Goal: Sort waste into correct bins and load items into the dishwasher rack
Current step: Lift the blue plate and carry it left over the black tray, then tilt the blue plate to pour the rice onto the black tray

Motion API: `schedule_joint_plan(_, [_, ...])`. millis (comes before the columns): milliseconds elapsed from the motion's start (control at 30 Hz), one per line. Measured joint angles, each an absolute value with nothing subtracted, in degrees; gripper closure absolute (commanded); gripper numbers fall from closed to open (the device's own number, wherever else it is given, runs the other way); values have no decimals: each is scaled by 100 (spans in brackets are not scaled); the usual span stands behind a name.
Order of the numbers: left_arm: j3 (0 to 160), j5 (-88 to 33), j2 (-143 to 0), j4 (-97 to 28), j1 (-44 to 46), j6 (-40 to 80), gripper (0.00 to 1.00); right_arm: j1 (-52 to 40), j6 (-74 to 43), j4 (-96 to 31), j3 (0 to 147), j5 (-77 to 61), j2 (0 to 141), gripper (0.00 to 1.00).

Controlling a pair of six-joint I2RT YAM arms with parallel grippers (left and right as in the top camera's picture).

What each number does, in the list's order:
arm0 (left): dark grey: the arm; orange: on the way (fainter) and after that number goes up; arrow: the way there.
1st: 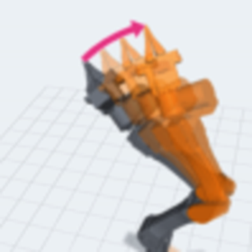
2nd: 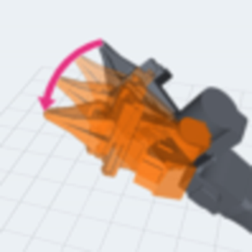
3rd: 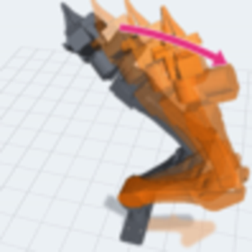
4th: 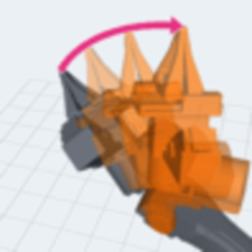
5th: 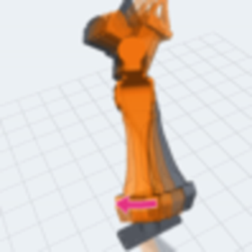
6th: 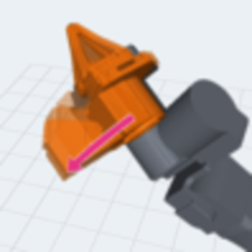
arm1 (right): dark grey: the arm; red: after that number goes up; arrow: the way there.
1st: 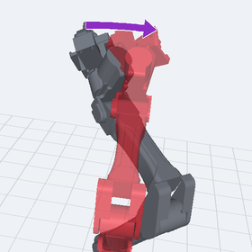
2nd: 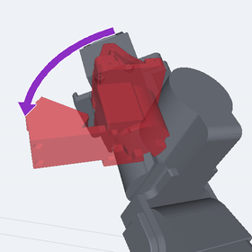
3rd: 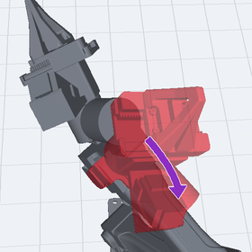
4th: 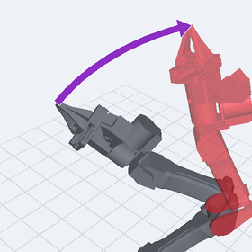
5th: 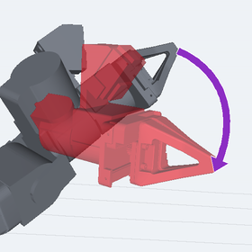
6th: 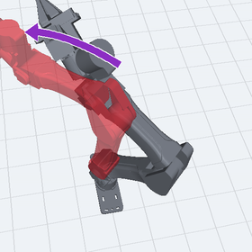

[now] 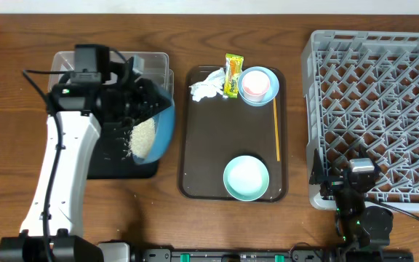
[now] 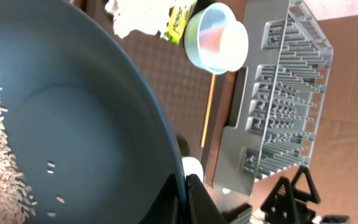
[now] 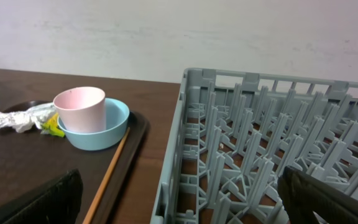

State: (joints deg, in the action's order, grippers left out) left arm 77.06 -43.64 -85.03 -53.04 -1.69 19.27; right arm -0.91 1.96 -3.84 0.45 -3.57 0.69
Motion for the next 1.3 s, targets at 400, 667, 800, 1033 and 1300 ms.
schedule_joint_plan(400, [7496,-5605,-8506,-5551,-1181,1052,94,-91,196,-386,45,-357,69,1])
schedule_joint_plan(667, [6794,-6965,-8503,-5520,-2080,395,94,-91,196,-386,45,-357,69,1])
schedule_joint_plan(800, [6523,-7310,-8503,-5520,-2604,191,94,-91,196,-384,45,-357,69,1])
schedule_joint_plan(1033, [6248,-7773,-8503,-5511,-3264,-285,94,-91,196,-384,45,-357,69,1])
schedule_joint_plan(1300, [5996,-8552,-8503,-5520,-3660,-696,94,-91,196,-384,45,-357,69,1])
